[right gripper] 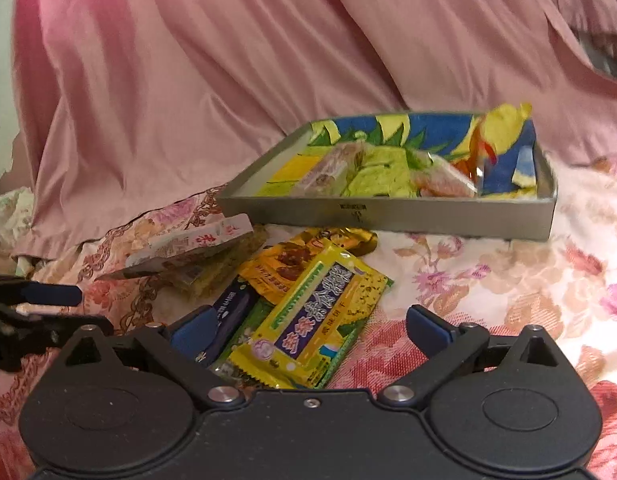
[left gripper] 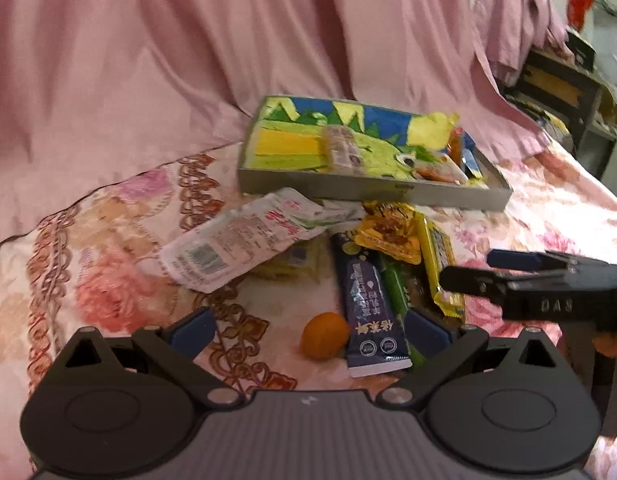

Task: Organize snacks
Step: 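Grasp the yellow biscuit pack with the right tool while the left tool grasps the small orange, then carry the biscuit pack and orange over the tray and lower them in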

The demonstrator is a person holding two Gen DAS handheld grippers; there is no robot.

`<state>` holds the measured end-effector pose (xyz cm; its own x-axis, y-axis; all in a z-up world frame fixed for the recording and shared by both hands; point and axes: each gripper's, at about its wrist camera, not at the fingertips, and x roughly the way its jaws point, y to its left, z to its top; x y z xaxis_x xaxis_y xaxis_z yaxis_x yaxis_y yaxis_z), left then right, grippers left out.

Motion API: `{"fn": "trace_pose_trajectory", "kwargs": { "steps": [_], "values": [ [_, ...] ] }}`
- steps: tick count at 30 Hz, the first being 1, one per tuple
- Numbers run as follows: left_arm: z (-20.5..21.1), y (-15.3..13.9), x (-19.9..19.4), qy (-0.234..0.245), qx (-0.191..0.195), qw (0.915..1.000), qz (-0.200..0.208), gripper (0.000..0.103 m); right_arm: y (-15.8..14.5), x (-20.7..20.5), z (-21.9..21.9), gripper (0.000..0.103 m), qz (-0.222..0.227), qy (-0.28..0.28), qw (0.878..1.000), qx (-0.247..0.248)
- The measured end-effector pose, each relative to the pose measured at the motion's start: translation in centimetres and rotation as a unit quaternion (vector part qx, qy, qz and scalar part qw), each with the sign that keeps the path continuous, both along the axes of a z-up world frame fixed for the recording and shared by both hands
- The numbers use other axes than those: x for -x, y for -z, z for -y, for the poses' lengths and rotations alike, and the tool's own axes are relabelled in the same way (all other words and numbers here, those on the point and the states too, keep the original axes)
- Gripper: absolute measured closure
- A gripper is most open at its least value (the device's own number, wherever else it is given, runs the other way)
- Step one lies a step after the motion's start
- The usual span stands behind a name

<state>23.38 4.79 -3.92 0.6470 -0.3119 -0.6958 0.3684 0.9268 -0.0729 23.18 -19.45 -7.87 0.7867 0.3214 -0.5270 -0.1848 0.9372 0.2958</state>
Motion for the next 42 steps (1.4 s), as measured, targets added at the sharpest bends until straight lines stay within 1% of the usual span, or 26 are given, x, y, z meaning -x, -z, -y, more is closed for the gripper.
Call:
{"fn": "trace_pose_trajectory", "kwargs": {
  "steps": [4,7,10,12,15,17,19,20,23,24,25,26,27,28,29,32,35,38,42],
  "values": [
    [0.3,1.3,-0.4,0.017,-0.006,0.9997,-0.014,0.001,0.9,-1.1,0.4,0.009,-0.016,-0.003,1.000,-0.022],
    [0.0,2.2,-1.0,0.011,-0.004,0.9995,-0.029,0.004,1.5,-1.7,0.3,0.013,-0.030,-0.010,0.999,-0.037],
    [-0.3,2.9,-1.6,0.000,0.008,0.9991,-0.041,0.006,1.8,-2.1,0.0,0.013,-0.029,-0.019,0.998,-0.043],
    [-0.5,3.2,-1.9,-0.004,0.015,0.9988,-0.046,0.010,1.9,-2.3,-0.1,0.013,-0.030,-0.022,0.998,-0.054],
    [-0.5,3.6,-2.4,0.000,0.025,0.9983,-0.052,0.020,2.1,-2.6,0.0,0.016,-0.031,-0.019,0.997,-0.065],
    [-0.3,3.7,-2.4,0.009,0.031,0.9981,-0.052,0.030,2.1,-2.6,-0.1,0.020,-0.029,-0.016,0.997,-0.064],
    [-0.2,3.7,-2.3,0.019,0.036,0.9982,-0.045,0.033,2.2,-2.3,-0.2,0.027,-0.025,-0.004,0.998,-0.060],
    [-0.1,3.8,-2.2,0.024,0.036,0.9981,-0.043,0.040,2.3,-2.2,-0.3,0.028,-0.024,0.000,0.998,-0.058],
    [0.2,3.9,-2.3,0.029,0.031,0.9983,-0.040,0.046,2.3,-1.9,-0.7,0.032,-0.018,0.006,0.999,-0.046],
    [0.2,3.9,-2.4,0.029,0.032,0.9983,-0.040,0.049,2.3,-1.8,-0.8,0.036,-0.017,0.007,0.999,-0.045],
    [0.2,3.9,-2.4,0.030,0.033,0.9982,-0.040,0.053,2.3,-1.7,-0.8,0.039,-0.016,0.010,0.999,-0.046],
    [0.2,3.9,-2.4,0.032,0.032,0.9982,-0.040,0.058,2.3,-1.7,-0.8,0.040,-0.016,0.012,0.999,-0.048],
    [0.3,3.9,-2.3,0.033,0.030,0.9982,-0.040,0.060,2.3,-1.6,-0.8,0.042,-0.015,0.014,0.999,-0.050],
    [0.4,3.9,-2.3,0.034,0.028,0.9982,-0.040,0.065,2.3,-1.5,-0.8,0.044,-0.014,0.016,0.999,-0.050],
    [0.4,3.9,-2.2,0.034,0.025,0.9984,-0.038,0.067,2.3,-1.3,-0.9,0.044,-0.012,0.015,0.999,-0.050],
    [0.6,3.9,-2.0,0.029,0.021,0.9988,-0.034,0.068,2.2,-1.0,-1.2,0.045,-0.004,0.007,0.999,-0.044],
    [0.6,3.8,-2.0,0.025,0.021,0.9989,-0.034,0.068,2.3,-1.1,-1.5,0.045,-0.009,-0.004,0.999,-0.038],
    [0.8,3.8,-1.9,0.021,0.020,0.9990,-0.033,0.068,2.7,-1.2,-1.4,0.044,-0.017,-0.007,0.999,-0.048],
    [1.0,3.5,-1.9,0.017,0.019,0.9993,-0.029,0.068,2.5,-1.0,-1.2,0.048,-0.016,-0.001,0.998,-0.057]
  ]
}}
